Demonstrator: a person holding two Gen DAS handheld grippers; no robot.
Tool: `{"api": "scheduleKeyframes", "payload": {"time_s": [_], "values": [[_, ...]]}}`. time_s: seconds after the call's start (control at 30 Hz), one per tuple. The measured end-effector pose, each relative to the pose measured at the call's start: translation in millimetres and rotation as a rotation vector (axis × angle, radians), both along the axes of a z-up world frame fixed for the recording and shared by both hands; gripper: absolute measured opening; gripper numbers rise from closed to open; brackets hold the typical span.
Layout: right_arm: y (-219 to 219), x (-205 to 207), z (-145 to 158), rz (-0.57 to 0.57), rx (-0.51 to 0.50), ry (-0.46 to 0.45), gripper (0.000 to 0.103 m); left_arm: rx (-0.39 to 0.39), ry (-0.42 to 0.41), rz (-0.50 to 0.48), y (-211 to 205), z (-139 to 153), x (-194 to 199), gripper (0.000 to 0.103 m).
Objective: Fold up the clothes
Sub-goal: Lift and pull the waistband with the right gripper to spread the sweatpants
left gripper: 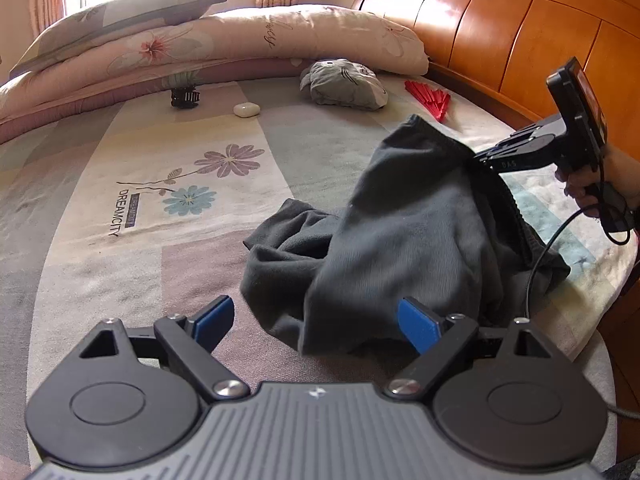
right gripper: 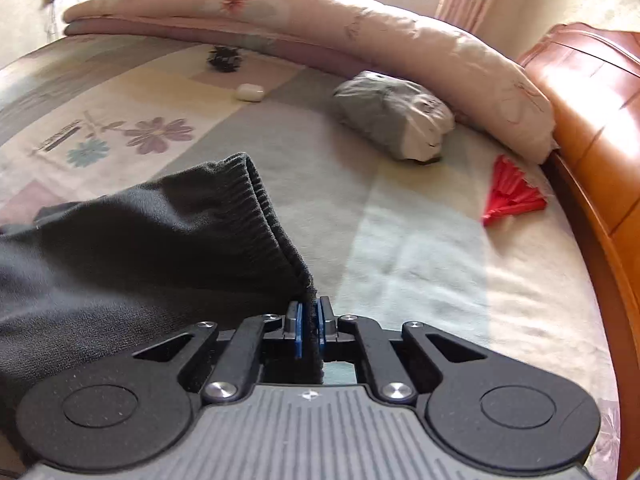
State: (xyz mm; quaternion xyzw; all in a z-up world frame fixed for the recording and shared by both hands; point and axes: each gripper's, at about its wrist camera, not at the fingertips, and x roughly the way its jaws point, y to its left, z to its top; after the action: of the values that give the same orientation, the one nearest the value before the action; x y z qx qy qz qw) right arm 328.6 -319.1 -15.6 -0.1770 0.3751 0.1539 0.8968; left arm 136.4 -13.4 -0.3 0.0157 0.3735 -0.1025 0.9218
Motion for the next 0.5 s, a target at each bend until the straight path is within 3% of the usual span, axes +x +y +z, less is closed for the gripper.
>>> {"api": "scheduleKeyframes", "payload": {"time_s": [0.33,0.5], "values": [[-95,72,-21,-0.376,0.035,0.061,0.009,0.016,0.017,-0.003,-3,-7,12,0.089],[-98,67,-32,-0.399,0.075,0.097,0.018,0.046,0.019,-0.005,-6,-12,19,0.089]]}}
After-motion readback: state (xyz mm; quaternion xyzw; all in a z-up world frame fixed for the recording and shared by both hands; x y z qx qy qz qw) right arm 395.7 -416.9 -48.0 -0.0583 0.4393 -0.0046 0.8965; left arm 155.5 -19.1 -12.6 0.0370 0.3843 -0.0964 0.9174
